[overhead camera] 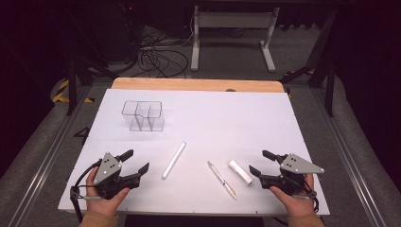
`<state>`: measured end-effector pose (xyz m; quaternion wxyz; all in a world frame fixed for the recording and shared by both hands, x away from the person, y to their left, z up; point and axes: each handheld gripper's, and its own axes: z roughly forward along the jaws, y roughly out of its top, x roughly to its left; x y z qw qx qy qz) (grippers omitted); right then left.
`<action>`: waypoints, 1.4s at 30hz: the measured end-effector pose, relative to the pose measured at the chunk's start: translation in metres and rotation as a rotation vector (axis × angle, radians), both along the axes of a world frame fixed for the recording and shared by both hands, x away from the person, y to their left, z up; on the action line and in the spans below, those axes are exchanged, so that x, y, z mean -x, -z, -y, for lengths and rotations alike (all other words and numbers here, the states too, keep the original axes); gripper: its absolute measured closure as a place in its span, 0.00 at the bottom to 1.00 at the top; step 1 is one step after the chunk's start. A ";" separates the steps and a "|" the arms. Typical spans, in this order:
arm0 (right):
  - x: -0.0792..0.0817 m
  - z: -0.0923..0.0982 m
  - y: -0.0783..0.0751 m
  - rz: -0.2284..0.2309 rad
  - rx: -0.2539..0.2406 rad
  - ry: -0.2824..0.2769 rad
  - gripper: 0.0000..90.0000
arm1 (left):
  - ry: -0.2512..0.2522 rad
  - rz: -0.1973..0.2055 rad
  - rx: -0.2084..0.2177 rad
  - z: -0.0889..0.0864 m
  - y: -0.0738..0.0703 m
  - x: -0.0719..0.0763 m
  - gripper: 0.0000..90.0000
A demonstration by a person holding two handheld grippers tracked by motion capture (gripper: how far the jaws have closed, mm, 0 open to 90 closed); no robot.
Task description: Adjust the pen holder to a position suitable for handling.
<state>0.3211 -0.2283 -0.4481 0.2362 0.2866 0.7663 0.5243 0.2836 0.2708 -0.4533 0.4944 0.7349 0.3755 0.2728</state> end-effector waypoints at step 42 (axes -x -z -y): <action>-0.002 -0.001 0.005 -0.026 -0.015 -0.011 0.32 | 0.068 -0.045 -0.039 0.001 -0.033 -0.013 0.31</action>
